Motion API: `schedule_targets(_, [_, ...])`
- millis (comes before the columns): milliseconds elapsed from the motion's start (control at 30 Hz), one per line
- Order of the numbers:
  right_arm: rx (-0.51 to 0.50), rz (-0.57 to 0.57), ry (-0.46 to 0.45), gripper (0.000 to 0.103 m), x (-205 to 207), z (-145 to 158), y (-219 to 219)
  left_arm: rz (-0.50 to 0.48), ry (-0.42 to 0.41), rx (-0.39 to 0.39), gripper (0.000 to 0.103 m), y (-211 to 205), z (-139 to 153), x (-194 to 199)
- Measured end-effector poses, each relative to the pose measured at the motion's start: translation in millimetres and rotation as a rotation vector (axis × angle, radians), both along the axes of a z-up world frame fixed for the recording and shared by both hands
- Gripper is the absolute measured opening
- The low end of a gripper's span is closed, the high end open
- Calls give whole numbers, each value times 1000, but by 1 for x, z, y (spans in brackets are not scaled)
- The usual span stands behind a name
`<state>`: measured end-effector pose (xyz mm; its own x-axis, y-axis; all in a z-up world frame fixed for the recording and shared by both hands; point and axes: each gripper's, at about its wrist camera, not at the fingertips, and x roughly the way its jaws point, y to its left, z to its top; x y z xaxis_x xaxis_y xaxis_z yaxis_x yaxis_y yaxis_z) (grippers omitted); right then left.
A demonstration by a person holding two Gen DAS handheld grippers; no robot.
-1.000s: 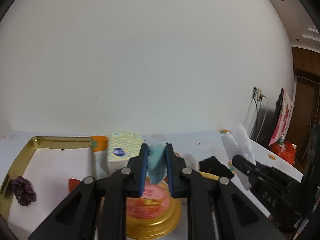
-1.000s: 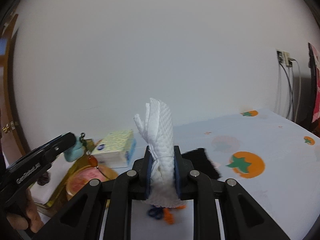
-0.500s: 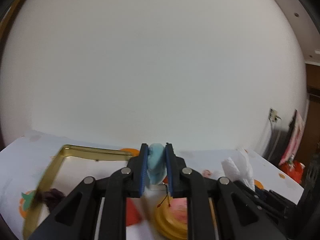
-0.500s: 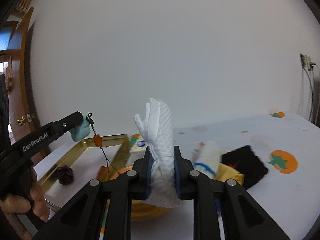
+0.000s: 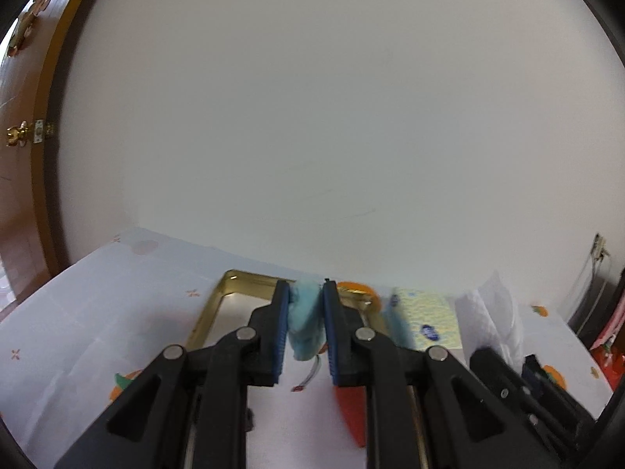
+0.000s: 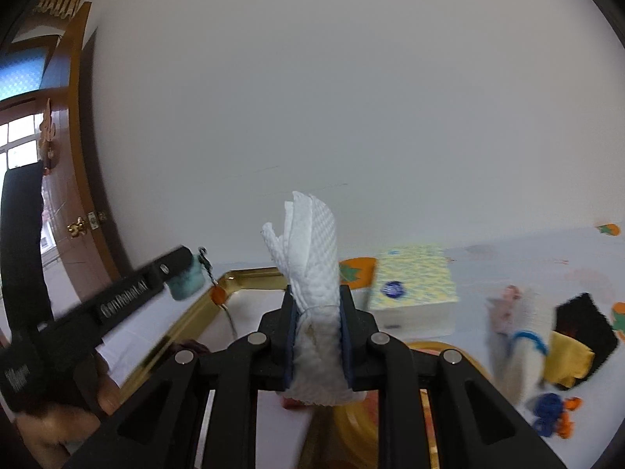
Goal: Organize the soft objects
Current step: 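Carry the white sponge and blue plush over the gold tray with both tools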
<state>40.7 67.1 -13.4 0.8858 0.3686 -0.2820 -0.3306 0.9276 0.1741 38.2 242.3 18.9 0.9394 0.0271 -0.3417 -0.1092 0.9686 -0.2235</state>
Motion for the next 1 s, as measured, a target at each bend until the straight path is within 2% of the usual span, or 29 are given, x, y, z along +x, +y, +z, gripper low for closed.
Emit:
schedule_targets(300, [-16, 70, 126, 21, 42, 5, 40, 50, 103, 20, 15, 5, -7, 14])
schedule_targets(700, [14, 113, 365, 21, 95, -12, 49, 80, 207, -5, 15, 9, -12, 19])
schedule_targets(1000, [8, 107, 450, 21, 107, -22, 61, 79, 288, 15, 15, 9, -26, 28])
